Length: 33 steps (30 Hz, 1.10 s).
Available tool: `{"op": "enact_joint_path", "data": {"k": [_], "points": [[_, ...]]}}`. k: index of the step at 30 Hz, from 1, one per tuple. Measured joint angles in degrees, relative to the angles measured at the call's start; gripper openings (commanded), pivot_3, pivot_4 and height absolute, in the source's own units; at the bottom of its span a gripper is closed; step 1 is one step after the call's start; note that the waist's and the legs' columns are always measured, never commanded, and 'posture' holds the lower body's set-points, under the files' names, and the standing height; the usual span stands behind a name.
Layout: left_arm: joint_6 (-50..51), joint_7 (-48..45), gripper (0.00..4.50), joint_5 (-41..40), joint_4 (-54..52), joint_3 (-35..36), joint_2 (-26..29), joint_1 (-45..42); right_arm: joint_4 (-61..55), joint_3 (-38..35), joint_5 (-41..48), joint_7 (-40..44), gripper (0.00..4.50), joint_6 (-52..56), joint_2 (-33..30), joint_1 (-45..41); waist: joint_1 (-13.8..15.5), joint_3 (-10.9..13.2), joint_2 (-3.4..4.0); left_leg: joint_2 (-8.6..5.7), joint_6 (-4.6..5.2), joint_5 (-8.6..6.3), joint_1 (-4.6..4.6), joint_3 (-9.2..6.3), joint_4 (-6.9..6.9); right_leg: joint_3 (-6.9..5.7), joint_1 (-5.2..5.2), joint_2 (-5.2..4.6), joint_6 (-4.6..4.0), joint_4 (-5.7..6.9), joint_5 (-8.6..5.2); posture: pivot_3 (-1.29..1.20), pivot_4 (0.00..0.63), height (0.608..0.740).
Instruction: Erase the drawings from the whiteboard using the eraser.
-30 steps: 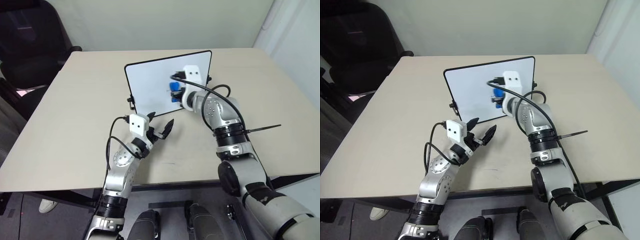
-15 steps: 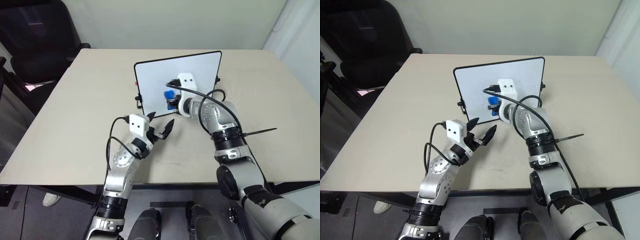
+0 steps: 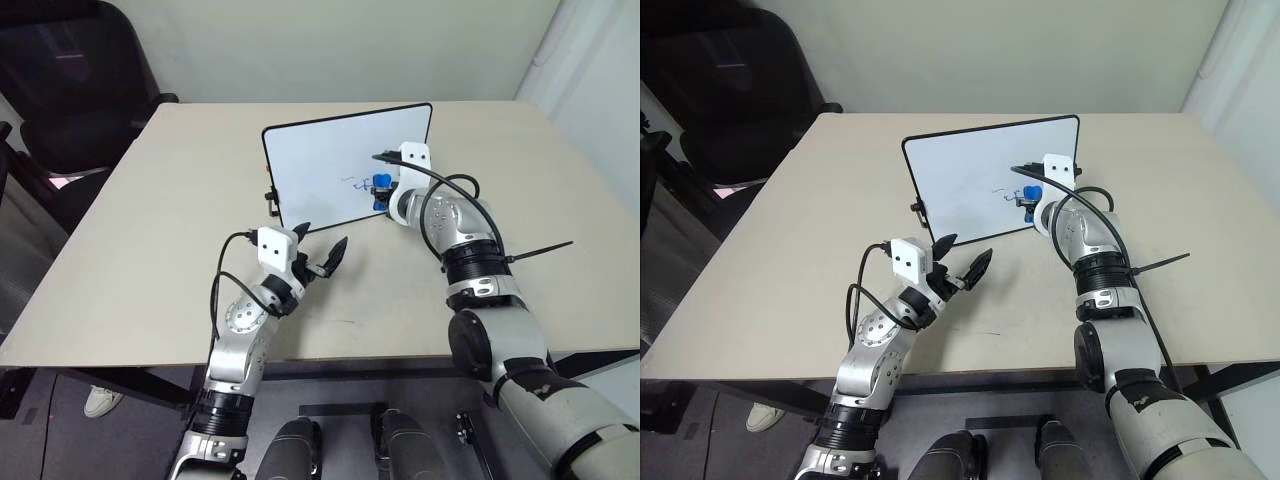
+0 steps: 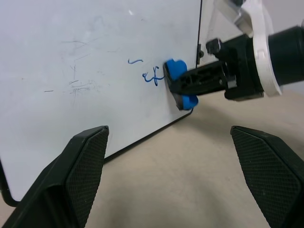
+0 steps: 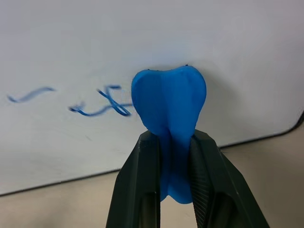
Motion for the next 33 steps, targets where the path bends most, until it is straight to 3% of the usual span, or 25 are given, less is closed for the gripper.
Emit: {"op": "enact_joint_path", "data": {"k": [17, 29, 33], "points": [[0.2, 0.2, 4.5, 0.0, 0.0, -0.1, -0.2, -0.1, -14.3, 6.7, 1.3, 6.8, 0.44, 6.7, 6.4, 0.7, -0.9, 0.0, 0.0, -0.01, 0.12, 0.04, -0.06, 0.0, -0.08, -0.01, -0.11, 0.02, -0.29, -0.12, 0.09, 0.0, 0.15, 0.74], [0.3, 0.2, 4.5, 0.0, 0.0, 0.0, -0.1, -0.1, -3.3, 1.2, 0.8, 1.7, 0.44, 2.7, 3.1, -0.8, -0.3, 0.0, 0.0, -0.02, -0.08, -0.04, -0.06, 0.01, 0.0, 0.01, -0.07, 0.01, -0.52, -0.09, 0.25, 0.0, 0.15, 0.74], [0.3, 0.0, 4.5, 0.0, 0.0, 0.0, 0.4, -0.1, -0.5, -0.8, 0.6, -0.6, 0.44, 0.5, 1.8, -1.9, -0.3, 0.0, 0.0, -0.01, -0.4, -0.23, -0.04, 0.01, -0.01, 0.01, -0.07, 0.01, -0.17, -0.1, 0.12, 0.0, 0.15, 0.74]]}}
